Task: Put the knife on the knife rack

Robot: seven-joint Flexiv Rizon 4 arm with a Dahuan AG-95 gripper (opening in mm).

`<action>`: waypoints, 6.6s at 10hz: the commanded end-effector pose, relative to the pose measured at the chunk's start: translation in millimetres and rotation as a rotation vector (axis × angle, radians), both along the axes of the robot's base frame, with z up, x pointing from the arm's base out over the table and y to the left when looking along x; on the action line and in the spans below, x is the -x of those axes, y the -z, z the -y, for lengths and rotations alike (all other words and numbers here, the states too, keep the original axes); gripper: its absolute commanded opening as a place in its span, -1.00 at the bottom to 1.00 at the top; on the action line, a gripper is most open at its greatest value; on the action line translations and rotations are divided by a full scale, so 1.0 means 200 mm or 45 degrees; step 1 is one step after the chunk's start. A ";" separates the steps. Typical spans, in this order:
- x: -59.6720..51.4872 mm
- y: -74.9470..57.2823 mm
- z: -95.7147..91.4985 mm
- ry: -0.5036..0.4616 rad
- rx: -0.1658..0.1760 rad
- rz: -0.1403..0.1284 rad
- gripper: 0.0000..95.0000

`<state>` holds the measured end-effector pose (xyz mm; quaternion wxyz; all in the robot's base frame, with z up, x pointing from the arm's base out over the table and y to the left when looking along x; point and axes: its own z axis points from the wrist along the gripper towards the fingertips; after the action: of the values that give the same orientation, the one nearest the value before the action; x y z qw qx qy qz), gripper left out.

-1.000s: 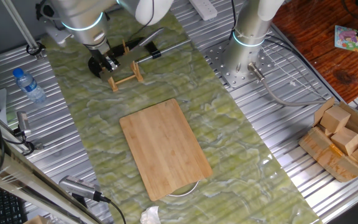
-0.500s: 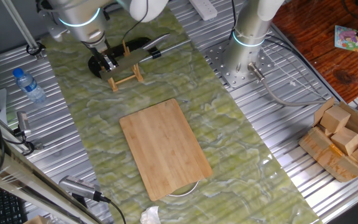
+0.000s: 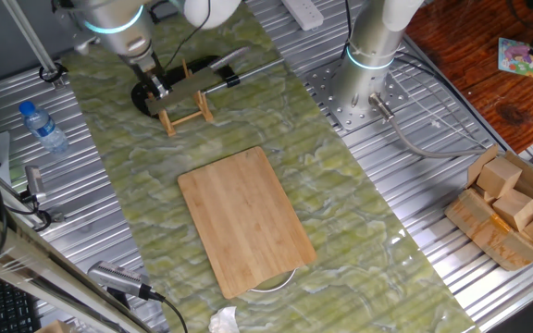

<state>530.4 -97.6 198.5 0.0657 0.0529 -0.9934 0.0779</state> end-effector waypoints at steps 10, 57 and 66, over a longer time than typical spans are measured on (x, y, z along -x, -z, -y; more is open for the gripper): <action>0.01 0.11 0.09 -0.010 -0.009 -0.013 -1.00; -0.01 0.51 0.17 -0.037 -0.175 0.076 -1.00; -0.01 0.52 0.17 -0.013 -0.189 0.038 -1.00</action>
<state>531.9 -131.7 93.8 0.0404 0.0637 -0.9971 0.0069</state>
